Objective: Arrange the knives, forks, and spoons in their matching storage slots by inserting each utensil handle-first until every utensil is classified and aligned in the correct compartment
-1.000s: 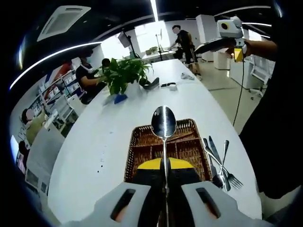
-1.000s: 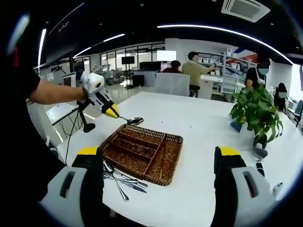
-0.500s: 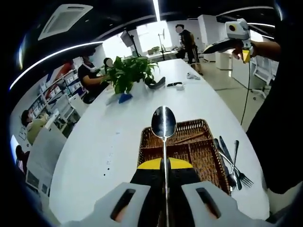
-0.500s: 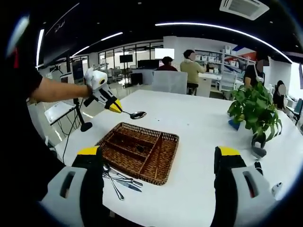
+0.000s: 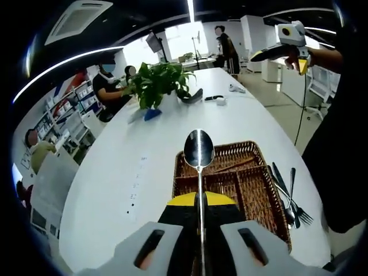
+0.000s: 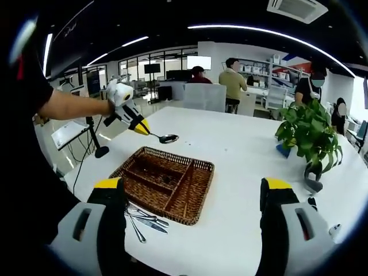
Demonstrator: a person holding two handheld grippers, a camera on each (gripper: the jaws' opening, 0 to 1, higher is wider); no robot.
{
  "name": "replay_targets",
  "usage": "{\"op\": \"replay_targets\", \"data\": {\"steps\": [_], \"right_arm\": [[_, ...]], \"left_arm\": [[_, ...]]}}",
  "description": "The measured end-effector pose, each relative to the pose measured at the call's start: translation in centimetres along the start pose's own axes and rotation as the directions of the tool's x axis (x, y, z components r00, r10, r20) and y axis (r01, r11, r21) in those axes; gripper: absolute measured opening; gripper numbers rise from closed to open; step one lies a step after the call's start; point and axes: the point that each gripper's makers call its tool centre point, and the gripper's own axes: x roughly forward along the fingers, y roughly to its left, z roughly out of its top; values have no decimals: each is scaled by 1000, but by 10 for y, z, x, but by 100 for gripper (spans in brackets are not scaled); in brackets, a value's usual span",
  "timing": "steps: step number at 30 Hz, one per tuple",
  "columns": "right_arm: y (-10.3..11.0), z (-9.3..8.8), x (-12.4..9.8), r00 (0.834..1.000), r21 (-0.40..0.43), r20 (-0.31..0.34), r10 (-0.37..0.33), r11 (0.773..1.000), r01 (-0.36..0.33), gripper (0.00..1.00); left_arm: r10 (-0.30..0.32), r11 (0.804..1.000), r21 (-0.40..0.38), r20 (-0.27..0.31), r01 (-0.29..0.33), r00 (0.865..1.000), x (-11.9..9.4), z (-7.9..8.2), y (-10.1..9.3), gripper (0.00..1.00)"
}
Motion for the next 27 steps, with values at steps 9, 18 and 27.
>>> {"op": "replay_targets", "data": {"steps": [9, 18, 27], "right_arm": [[-5, -1, 0, 1000, 6, -3, 0, 1000, 0, 100], [-11, -1, -1, 1000, 7, -8, -4, 1000, 4, 100], [-17, -4, 3, 1000, 16, -14, -4, 1000, 4, 100]], "left_arm": [[10, 1000, 0, -7, -10, 1000, 0, 0, 11, 0], [13, 1000, 3, -12, -13, 1000, 1, 1, 21, 0], [21, 1000, 14, -24, -20, 999, 3, -1, 31, 0]]}}
